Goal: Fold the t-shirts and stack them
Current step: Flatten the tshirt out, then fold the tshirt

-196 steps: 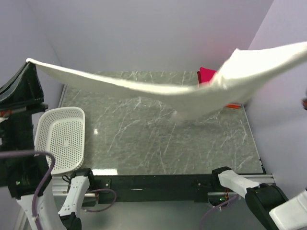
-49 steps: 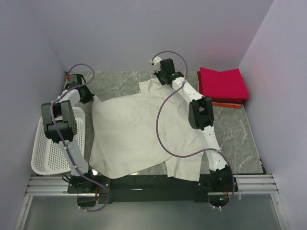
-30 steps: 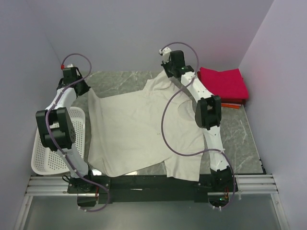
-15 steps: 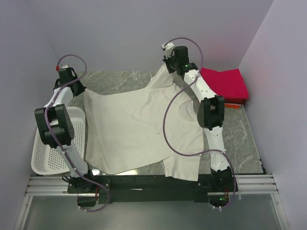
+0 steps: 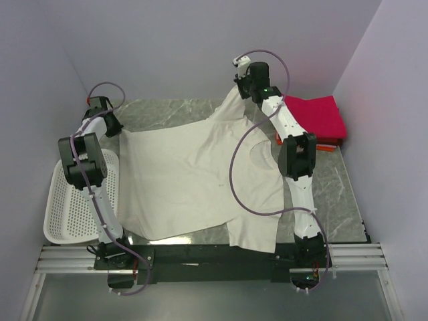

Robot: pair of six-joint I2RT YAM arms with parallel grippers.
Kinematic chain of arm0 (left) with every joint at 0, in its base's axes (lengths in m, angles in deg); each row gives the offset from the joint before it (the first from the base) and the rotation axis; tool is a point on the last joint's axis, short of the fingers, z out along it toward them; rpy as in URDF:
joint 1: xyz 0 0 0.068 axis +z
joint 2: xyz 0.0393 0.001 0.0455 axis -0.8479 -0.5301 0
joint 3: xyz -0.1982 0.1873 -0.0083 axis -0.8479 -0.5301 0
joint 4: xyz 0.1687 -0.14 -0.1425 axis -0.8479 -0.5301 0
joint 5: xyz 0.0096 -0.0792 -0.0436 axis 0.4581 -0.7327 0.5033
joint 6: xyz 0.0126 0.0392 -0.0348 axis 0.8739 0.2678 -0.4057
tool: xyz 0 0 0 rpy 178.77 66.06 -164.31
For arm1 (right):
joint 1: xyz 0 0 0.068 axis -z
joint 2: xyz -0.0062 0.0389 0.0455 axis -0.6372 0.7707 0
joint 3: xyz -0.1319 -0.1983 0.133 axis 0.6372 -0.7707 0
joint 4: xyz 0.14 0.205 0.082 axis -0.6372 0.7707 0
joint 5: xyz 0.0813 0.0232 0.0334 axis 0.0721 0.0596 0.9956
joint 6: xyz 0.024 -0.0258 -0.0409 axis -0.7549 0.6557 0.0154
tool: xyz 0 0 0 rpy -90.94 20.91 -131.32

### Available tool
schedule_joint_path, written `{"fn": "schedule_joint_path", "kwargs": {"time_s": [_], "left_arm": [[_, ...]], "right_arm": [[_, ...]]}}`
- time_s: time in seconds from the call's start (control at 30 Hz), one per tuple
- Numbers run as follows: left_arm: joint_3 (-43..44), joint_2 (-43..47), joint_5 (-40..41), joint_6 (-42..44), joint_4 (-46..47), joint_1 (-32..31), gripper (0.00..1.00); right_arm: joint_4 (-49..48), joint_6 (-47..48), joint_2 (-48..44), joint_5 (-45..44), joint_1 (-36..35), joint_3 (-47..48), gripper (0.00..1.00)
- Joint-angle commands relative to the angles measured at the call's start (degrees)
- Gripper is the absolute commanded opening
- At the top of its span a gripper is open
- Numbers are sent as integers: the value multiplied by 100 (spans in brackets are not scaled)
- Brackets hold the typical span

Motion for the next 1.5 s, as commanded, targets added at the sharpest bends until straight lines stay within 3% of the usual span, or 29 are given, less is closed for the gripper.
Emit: {"fn": "schedule_joint_path", "kwargs": {"time_s": [0.0, 0.27, 0.77, 0.97, 1.47], "left_arm": [[521, -131, 350, 131, -78, 19, 0], [1146, -536, 271, 193, -167, 46, 0], [865, -247, -449, 368, 536, 45, 0], [347, 262, -546, 281, 862, 54, 0], [-664, 975, -933, 245, 1144, 124, 0]], "right_arm": [[-388, -129, 2, -282, 140, 459, 0], [-616, -209, 38, -274, 316, 354, 0], [-467, -349, 82, 798, 237, 372, 0], [-520, -314, -488, 948, 281, -164, 0], [-1372, -288, -2483, 1343, 395, -3073, 0]]}}
